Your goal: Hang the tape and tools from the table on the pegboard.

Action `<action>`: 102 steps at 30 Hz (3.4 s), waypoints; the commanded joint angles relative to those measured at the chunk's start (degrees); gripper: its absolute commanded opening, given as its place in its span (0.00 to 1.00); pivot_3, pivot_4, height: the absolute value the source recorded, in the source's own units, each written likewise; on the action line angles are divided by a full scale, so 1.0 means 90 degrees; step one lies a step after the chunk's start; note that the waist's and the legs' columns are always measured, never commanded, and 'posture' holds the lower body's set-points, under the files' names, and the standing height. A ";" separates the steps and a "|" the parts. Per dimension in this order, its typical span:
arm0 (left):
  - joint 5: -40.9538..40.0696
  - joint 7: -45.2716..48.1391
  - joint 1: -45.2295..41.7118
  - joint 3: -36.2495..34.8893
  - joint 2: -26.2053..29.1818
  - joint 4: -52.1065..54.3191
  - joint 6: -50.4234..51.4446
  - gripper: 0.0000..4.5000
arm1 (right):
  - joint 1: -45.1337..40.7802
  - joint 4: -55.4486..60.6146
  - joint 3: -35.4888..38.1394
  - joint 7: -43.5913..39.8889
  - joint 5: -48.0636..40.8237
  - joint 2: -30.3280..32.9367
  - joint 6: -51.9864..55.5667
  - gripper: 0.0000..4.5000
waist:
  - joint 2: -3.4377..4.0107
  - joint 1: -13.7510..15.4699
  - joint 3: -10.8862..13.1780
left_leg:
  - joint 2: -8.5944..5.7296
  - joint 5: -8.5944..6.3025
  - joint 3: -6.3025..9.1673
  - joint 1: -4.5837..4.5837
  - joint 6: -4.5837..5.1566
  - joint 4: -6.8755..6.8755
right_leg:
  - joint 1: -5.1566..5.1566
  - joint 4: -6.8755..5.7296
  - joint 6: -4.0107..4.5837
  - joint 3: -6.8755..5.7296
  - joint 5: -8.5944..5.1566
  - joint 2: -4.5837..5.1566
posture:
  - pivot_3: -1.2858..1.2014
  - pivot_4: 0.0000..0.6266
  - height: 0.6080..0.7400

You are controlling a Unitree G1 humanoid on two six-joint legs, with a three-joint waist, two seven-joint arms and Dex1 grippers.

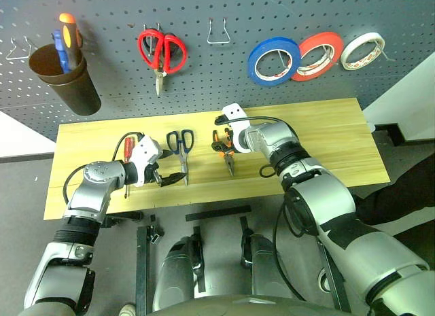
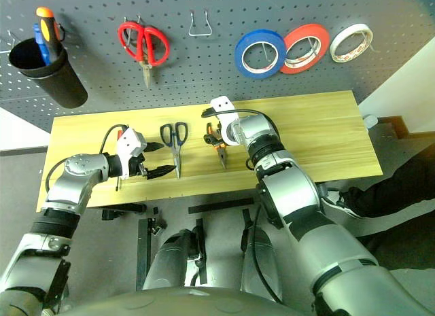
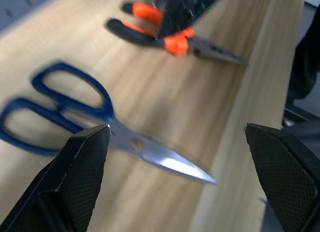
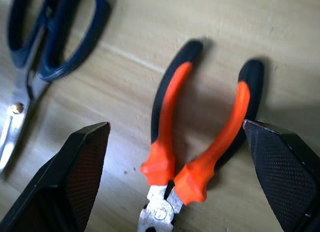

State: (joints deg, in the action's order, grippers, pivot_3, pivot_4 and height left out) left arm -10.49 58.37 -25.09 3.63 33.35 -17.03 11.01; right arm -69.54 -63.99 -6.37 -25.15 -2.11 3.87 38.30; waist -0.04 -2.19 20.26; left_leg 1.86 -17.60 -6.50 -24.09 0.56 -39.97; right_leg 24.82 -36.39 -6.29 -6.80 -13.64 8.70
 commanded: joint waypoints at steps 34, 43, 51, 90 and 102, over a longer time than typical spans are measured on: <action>-0.0072 -0.0166 0.0119 -0.0254 0.0193 0.0057 -0.0245 1.00 | 0.0234 -0.0323 -0.0571 -0.0315 0.1078 -0.0149 0.0205 0.46 | 0.0000 -0.0006 -0.0002 | 0.0006 0.0002 -0.0035 -0.0008 -0.0005 0.0007 | 0.0012 0.0003 -0.0001 0.0000 -0.0001 0.0000 | 0.54 0.51 1.00; -0.1066 0.0419 0.0097 -0.0819 -0.0095 0.0449 -0.0818 1.00 | 0.0702 0.2655 -0.0729 -0.2084 0.0691 0.1202 0.1659 0.46 | -0.0023 0.0157 -0.0035 | 0.0003 0.0003 -0.0036 -0.0053 -0.0006 0.0001 | 0.0039 0.0011 -0.0003 -0.0005 0.0000 0.0004 | 0.52 0.36 1.00; -0.2291 0.0915 0.0327 -0.1424 0.0066 0.1593 -0.0292 1.00 | 0.1554 0.6852 0.0494 -0.2314 -0.0773 0.1957 0.4486 0.46 | -0.0032 0.0103 -0.0333 | 0.0004 0.0004 -0.0017 -0.0148 -0.0006 -0.0001 | 0.0124 0.0012 -0.0002 -0.0033 0.0002 -0.0002 | 0.50 0.24 1.00; -0.2437 -0.0249 -0.0793 -0.2064 -0.0431 0.0932 -0.0826 1.00 | -0.0368 0.4426 0.2071 0.0774 -0.1911 -0.0386 -0.1572 0.46 | -0.0082 -0.0227 -0.1268 | -0.0006 0.0008 -0.0002 0.0004 -0.0014 0.0003 | -0.0040 0.0025 -0.0007 -0.0027 0.0006 -0.0009 | 0.52 0.07 1.00; -0.2539 -0.0242 -0.0918 -0.2003 -0.0465 0.0643 -0.0591 1.00 | -0.0750 0.2202 0.1850 0.0958 -0.1441 -0.0584 -0.3671 0.46 | -0.0083 -0.0308 -0.1338 | -0.0006 0.0008 -0.0001 0.0011 -0.0014 0.0001 | -0.0047 0.0025 -0.0007 -0.0022 0.0006 -0.0009 | 0.51 0.08 1.00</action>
State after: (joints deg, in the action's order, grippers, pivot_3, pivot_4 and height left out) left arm -33.10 56.05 -32.30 -14.32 28.83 -11.59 5.39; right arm -72.79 -43.37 10.44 -16.60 -15.75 -1.14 9.42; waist -0.78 -4.96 8.22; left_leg 1.81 -17.52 -6.52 -23.99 0.43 -39.96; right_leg 24.38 -36.16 -6.35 -6.99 -13.59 8.63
